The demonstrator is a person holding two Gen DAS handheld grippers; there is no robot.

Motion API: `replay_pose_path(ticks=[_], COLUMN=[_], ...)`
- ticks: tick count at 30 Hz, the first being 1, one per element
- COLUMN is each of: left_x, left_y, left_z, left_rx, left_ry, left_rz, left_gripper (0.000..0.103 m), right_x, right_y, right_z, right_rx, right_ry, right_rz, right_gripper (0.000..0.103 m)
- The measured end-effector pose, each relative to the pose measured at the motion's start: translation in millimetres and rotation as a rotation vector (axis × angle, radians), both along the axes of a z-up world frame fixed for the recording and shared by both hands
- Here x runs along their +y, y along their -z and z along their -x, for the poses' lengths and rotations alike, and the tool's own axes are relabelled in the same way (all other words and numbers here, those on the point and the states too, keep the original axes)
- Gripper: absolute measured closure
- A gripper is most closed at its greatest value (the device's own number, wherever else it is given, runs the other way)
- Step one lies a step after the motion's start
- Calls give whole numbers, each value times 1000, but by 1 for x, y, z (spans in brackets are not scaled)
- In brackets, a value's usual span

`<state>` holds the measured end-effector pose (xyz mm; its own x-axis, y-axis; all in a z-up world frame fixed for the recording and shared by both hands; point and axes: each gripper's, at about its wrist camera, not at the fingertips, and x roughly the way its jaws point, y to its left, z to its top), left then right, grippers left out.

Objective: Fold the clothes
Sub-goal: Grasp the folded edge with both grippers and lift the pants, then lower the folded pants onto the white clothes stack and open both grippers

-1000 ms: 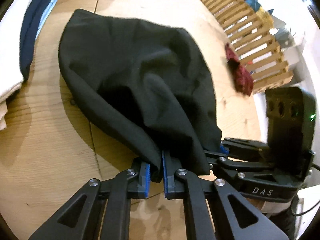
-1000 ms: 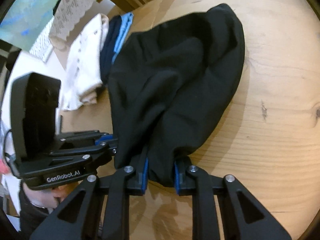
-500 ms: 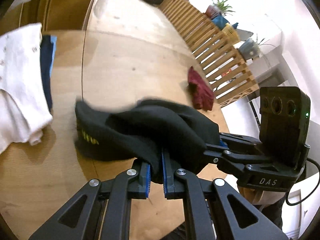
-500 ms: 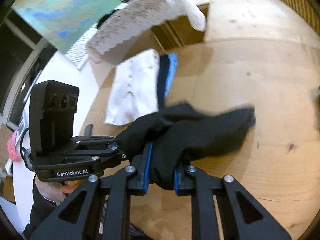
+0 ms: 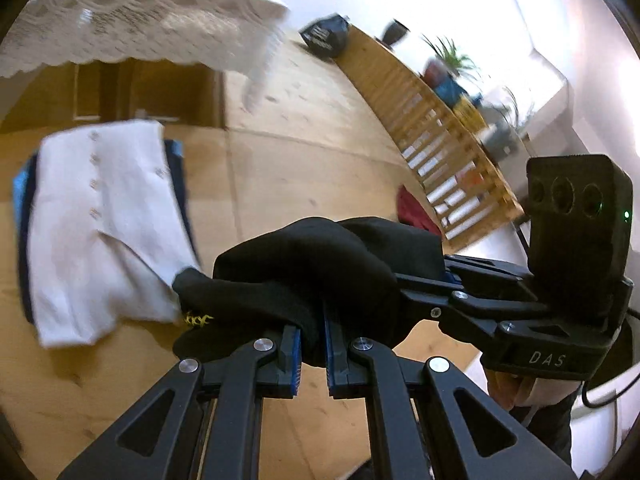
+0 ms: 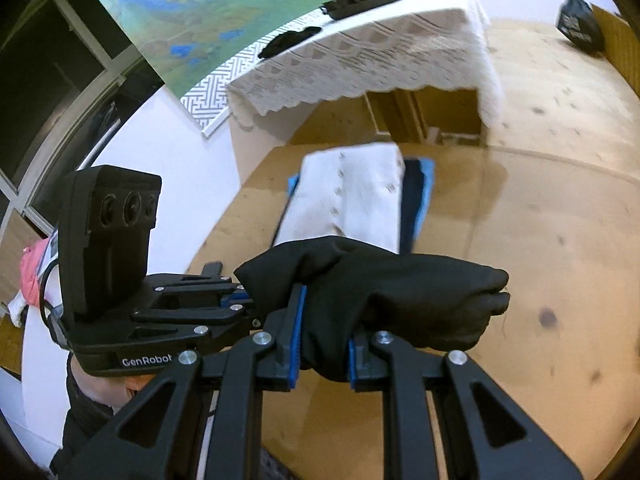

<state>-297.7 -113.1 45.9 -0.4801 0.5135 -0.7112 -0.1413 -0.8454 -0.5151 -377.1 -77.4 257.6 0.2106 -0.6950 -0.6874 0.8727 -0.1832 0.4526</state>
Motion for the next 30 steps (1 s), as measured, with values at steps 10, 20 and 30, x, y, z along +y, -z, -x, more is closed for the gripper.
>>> replay_pose_path(ticks=[10, 20, 30], left_x=[-121, -156, -166], left_y=[-50, 105, 121], left_z=[114, 91, 44], left_rx=[151, -35, -50], left_ry=[-110, -67, -63], left_rz=[108, 67, 31], left_gripper=[97, 96, 95], right_x=[-179, -204, -146], right_y=[-52, 94, 122], right_z=[9, -20, -32], right_rx=[83, -15, -90], right_ry=[-2, -52, -50], right_rz=[176, -20, -46], right_gripper=[85, 87, 87])
